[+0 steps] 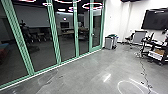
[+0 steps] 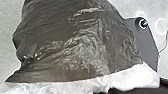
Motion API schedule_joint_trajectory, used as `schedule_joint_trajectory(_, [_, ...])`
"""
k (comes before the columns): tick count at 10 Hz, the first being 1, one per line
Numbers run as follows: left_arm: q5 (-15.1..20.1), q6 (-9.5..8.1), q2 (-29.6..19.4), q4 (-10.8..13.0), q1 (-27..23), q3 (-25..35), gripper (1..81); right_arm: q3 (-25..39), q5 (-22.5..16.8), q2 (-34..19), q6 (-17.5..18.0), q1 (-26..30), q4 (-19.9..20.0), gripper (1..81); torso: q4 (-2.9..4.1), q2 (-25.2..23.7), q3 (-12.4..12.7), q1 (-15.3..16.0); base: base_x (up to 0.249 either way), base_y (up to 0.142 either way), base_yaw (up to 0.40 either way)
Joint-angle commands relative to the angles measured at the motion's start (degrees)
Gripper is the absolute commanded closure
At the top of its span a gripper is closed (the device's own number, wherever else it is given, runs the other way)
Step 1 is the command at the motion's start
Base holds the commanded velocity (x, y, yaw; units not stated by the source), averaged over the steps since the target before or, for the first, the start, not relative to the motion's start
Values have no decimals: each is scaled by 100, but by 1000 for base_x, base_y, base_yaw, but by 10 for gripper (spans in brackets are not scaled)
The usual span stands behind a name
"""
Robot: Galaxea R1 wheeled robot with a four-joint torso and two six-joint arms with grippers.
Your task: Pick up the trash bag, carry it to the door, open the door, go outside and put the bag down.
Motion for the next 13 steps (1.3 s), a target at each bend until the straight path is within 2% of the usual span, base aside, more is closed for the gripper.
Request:
schedule_joint_trajectory(1, [335, 21, -4, 35, -360, -9, 811, 25, -271, 18, 11, 269, -49, 10, 0, 0, 0, 0, 112, -68, 0])
schedule_joint_trajectory(5, [335, 21, -4, 35, -360, -9, 811, 34, -271, 26, 11, 269, -49, 10, 0, 0, 0, -2, 112, -68, 0])
schedule_joint_trajectory(11, [335, 29, -4, 35, -369, -9, 811, 25, -280, 26, 11, 278, -58, 10, 0, 0, 0, -2, 112, 0, 0])
schedule_joint_trajectory(13, [335, 29, -4, 43, -369, -9, 811, 26, -271, 26, 11, 269, -58, 10, 0, -2, 0, -5, 112, -68, 0])
